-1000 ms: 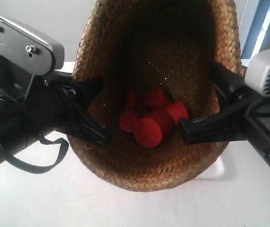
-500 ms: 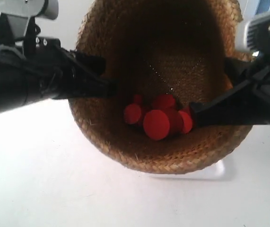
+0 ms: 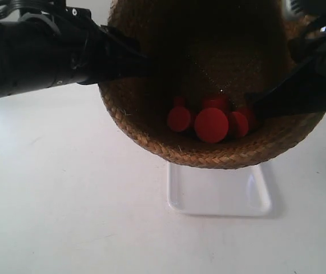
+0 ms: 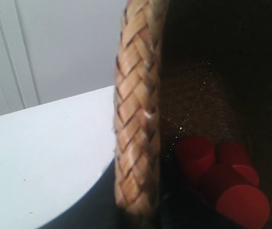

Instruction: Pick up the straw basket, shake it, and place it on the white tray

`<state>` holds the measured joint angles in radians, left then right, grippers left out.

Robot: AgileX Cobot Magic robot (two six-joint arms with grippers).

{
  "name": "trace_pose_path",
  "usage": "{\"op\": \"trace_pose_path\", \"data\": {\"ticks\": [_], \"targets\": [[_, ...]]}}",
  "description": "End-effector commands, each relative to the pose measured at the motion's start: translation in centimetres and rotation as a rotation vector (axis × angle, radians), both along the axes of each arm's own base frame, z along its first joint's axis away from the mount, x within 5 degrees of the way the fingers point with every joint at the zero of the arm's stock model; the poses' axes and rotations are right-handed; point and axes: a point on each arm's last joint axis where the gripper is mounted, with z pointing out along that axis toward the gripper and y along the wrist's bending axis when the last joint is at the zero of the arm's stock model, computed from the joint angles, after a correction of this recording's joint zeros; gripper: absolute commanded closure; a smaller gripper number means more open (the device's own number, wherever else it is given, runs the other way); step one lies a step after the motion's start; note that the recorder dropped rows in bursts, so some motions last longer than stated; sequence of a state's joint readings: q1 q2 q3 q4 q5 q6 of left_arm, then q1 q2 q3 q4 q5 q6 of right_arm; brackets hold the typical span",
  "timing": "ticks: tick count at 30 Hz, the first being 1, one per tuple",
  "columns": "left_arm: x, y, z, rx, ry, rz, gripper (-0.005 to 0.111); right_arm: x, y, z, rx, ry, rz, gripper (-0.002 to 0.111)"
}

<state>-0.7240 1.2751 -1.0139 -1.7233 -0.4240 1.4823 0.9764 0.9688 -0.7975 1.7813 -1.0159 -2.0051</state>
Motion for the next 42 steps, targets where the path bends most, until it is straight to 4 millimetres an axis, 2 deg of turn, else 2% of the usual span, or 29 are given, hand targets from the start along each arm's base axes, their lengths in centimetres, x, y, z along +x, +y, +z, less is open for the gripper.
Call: {"op": "trace_pose_path", "data": {"ticks": [1, 24, 28, 36, 42], "targets": [[0.4, -0.2, -0.1, 0.063, -0.024, -0.015, 0.107, 0.8, 0.5, 0.1, -0.151, -0.022, 0.08, 0.108], [0.4, -0.3, -0.1, 0.083, -0.035, -0.026, 0.107, 0.8, 0.9, 0.0, -0.059, -0.025, 0.107, 0.108], [0.4, -0.3, -0.1, 0.082, -0.035, -0.027, 0.107, 0.8, 0.9, -1.0, 0.001, -0.017, 0.1, 0.108], [0.4, -0.3, -0.1, 0.083, -0.035, -0.026, 0.107, 0.8, 0.2, -2.9, 0.165, -0.146, 0.019, 0.108], [0.4, -0.3, -0.1, 0.083, -0.035, -0.026, 0.107, 0.5, 1.0, -4.8, 0.24, -0.121, 0.139, 0.108]]}}
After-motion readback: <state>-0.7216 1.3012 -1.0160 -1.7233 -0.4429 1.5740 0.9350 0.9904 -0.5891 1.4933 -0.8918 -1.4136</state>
